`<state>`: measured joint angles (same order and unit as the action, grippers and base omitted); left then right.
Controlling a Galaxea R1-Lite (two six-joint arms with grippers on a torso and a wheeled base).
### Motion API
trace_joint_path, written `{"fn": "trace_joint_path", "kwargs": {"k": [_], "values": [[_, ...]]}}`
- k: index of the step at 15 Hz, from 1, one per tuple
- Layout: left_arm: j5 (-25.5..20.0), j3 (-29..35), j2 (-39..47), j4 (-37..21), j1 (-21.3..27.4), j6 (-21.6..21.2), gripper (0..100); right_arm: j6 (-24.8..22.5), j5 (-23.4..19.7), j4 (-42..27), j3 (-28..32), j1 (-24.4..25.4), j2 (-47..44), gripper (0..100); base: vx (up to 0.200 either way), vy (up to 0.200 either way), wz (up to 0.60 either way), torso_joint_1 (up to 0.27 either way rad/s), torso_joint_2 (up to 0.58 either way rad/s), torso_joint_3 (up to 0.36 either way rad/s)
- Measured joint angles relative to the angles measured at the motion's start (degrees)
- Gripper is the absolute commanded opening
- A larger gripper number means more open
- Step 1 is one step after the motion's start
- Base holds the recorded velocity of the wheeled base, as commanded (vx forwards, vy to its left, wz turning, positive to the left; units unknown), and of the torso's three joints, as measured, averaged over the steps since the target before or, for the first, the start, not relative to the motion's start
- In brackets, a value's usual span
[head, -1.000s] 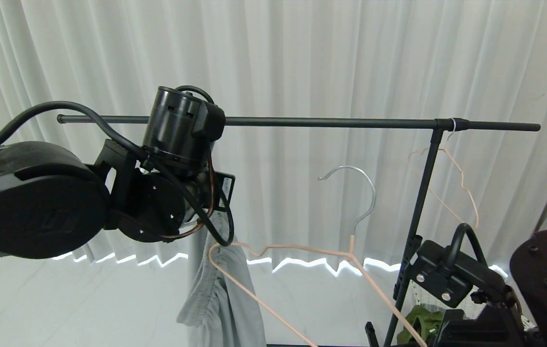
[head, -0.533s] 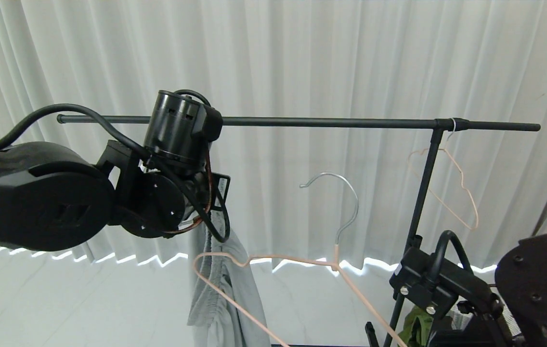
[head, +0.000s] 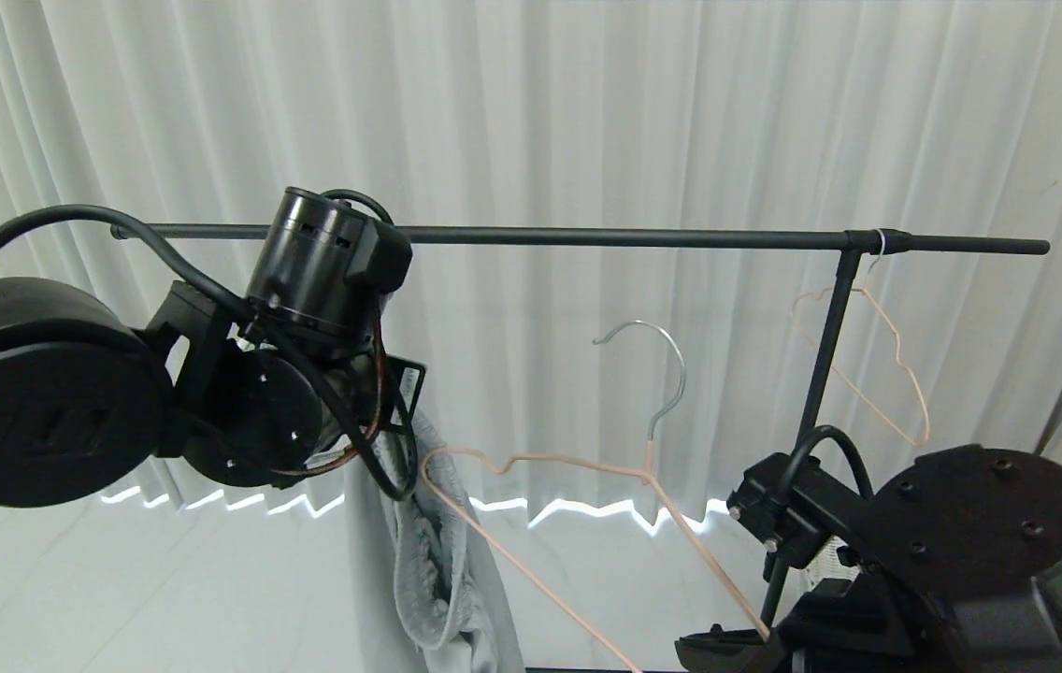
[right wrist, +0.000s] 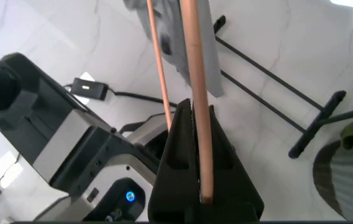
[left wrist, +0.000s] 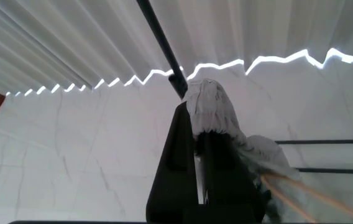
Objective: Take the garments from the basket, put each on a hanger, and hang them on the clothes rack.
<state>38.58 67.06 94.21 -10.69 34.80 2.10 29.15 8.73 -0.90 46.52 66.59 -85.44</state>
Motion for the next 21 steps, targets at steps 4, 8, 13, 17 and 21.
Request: {"fn": "trace_joint_path", "kwargs": {"k": [4, 8, 13, 17, 21], "values": [[-0.2, -3.9, -3.0, -0.3, 3.7, 0.2, 0, -0.1, -0.2, 6.3, 0.1, 0.1, -0.9, 0, 0.0, 0.0, 0.0, 0.0, 0.0, 0.0], [-0.6, -5.2, -5.4, -0.2, 8.4, 1.4, 0, -0.9, -0.4, 7.1, -0.1, 1.9, -1.7, 0, 0.0, 0.0, 0.0, 0.0, 0.0, 0.0], [-8.4, -7.4, -10.7, -0.5, 12.2, -1.5, 0, -2.0, -0.5, 7.3, -0.5, 3.4, -2.6, 0, 0.0, 0.0, 0.0, 0.0, 0.0, 0.0], [-12.8, -9.4, -14.8, -0.3, 14.2, -1.9, 0, -4.3, -0.2, 9.0, -1.8, 5.3, -3.7, 0, 0.0, 0.0, 0.0, 0.0, 0.0, 0.0], [-12.7, -9.1, -15.9, -0.1, 14.8, -1.6, 0, -4.4, 0.2, 16.1, -1.8, 6.4, -7.8, 0, 0.0, 0.0, 0.0, 0.0, 0.0, 0.0]]}}
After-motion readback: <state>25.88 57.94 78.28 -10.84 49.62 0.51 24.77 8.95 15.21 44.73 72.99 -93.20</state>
